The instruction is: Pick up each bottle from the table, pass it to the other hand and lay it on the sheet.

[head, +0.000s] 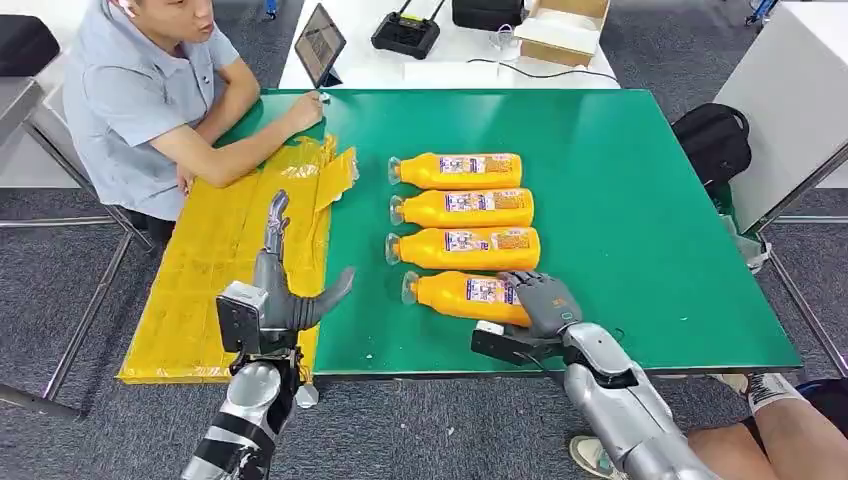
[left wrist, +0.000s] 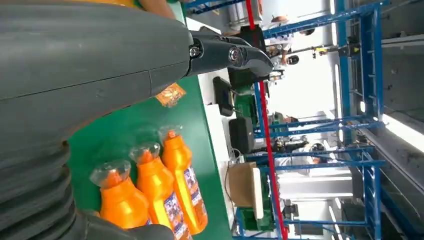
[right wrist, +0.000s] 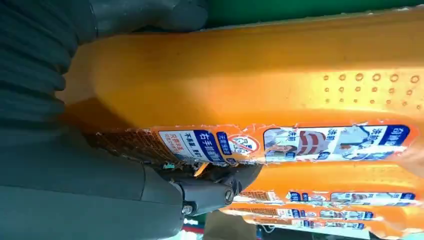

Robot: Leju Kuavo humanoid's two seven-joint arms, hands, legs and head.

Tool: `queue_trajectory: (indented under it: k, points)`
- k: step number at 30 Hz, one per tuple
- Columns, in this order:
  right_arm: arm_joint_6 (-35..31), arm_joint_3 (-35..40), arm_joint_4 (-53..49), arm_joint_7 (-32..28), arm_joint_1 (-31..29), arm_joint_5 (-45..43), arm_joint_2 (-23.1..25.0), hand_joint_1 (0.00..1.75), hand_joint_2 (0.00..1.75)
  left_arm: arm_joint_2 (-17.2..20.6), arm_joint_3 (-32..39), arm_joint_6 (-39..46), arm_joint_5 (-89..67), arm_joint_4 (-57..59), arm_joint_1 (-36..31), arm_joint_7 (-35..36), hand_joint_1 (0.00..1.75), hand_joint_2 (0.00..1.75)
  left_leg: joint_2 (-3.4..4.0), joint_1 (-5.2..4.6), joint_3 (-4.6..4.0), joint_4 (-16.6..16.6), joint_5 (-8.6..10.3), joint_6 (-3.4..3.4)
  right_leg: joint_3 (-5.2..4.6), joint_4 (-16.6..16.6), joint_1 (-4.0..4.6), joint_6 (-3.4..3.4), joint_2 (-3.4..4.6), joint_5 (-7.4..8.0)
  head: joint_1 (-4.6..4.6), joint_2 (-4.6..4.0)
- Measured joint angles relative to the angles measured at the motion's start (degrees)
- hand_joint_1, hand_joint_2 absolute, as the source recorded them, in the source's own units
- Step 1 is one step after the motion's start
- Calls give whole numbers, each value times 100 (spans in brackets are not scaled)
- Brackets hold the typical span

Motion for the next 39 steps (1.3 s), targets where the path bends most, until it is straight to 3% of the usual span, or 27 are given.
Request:
queue_trajectory:
  k: [7,13,24,31,36,39]
  points:
    - [227,-96,-20,-186,74,-359,-24,175,175,0,2,-57,31,0,37,0,0,175,2,1,25,0,-3,0,21,-3,1,0,1,-1,-2,0]
    - [210,-253,-30,-755,146,-980,18,175,175,-4,13,-122,403,-50,61,0,0,175,3,1,44,-1,-4,0,44,-3,2,-1,3,-1,0,0]
    - [-619,-697,-295,-1462,533,-1989,557,175,175,-450,815,0,1788,-651,207,0,0,175,14,2,35,-1,-4,-2,34,-1,5,-1,8,0,0,0]
    - [-1232,-935,-507,-1918,646,-2386,848,175,175,-511,1108,162,2273,-490,149,13,0,175,7,0,14,-1,-3,-2,13,-1,1,-1,5,0,0,0]
    - [-1609,-1132,-776,-2498,575,-2968,1088,175,175,-498,857,-1160,2551,0,33,330,0,175,9,0,9,-1,-3,-2,10,0,1,0,7,0,0,0]
    - [-1609,-1163,-859,-2700,469,-3123,1209,175,175,-485,616,-1504,2463,169,-17,330,0,175,10,0,8,-1,-3,-2,9,0,1,0,7,0,0,0]
